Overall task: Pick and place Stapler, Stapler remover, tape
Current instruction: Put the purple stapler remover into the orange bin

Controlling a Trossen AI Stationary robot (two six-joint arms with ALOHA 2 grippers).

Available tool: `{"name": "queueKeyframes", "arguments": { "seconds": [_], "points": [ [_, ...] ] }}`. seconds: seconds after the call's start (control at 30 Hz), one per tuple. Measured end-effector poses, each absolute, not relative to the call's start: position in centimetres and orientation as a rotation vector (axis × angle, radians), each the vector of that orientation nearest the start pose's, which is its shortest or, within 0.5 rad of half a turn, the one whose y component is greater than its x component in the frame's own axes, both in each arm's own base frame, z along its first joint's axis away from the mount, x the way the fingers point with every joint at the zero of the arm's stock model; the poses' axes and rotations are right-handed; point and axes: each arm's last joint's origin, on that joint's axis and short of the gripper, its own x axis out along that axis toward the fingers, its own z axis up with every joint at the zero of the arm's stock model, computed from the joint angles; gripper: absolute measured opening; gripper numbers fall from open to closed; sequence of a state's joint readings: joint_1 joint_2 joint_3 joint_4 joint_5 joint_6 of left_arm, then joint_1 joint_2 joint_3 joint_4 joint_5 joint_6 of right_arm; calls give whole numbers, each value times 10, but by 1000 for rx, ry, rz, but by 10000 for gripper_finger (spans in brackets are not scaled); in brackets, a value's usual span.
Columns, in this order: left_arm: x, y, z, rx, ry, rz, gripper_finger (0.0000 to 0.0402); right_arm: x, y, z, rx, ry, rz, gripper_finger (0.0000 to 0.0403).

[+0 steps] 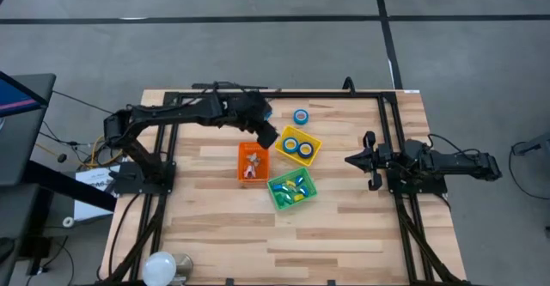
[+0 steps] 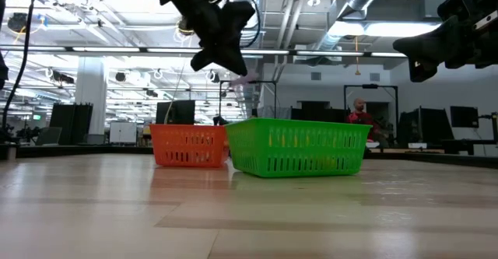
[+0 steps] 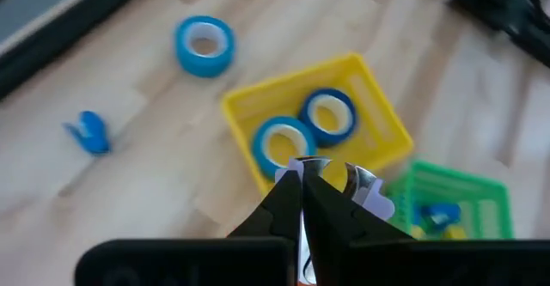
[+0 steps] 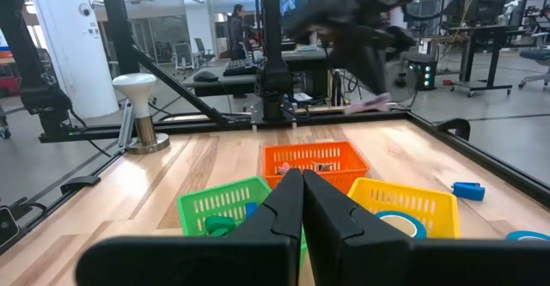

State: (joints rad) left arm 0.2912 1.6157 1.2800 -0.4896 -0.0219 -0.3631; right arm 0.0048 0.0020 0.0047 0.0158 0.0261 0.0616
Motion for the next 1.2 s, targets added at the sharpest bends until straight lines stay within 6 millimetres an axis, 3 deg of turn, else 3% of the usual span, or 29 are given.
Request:
{"name": "queueKeyframes", "arguments": {
  "seconds": [0.5,0.8,1.2],
  "points": [
    [333,52,263,-325,953,246,2,98,0,166,62,-19,-21,1],
    [320,48,255,-313,1121,250,2,98,0,166,62,-19,-21,1],
    [318,48,255,-313,1135,252,3,98,0,166,62,-19,-21,1]
  ]
}}
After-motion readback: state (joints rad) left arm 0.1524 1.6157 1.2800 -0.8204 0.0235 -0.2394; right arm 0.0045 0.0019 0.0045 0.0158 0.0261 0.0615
